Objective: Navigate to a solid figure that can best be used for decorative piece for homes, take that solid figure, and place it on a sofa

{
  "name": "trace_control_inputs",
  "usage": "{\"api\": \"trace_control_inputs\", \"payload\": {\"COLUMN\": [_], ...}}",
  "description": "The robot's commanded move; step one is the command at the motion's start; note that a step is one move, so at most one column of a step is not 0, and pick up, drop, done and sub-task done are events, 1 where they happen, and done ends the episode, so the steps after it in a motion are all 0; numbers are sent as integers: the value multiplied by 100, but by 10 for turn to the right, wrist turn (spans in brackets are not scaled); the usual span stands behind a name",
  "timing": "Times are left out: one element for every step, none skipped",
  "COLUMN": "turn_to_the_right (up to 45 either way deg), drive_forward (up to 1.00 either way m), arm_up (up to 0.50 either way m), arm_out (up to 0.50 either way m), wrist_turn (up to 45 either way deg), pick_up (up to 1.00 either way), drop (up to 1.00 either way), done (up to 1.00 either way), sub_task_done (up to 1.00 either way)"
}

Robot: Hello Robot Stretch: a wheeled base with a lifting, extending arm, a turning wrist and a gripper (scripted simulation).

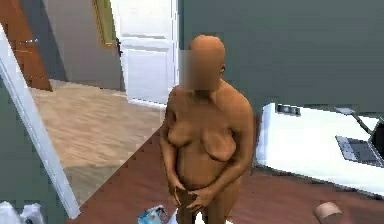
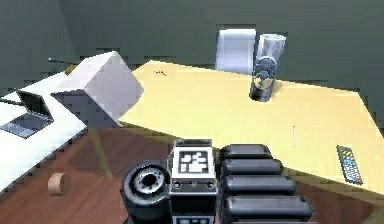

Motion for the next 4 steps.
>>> {"api": "trace_control_inputs", "payload": {"turn_to_the_right": [210, 0, -360, 0], "drive_forward": [0, 60, 0, 95], "arm_up": [0, 0, 0, 0], "arm_out": [0, 0, 0, 0], "wrist_turn": [0, 0, 0, 0], "pick_up": [0, 0, 0, 0], "drop": [0, 0, 0, 0], "done": [0, 0, 0, 0], "sub_task_done": [0, 0, 0, 0]}}
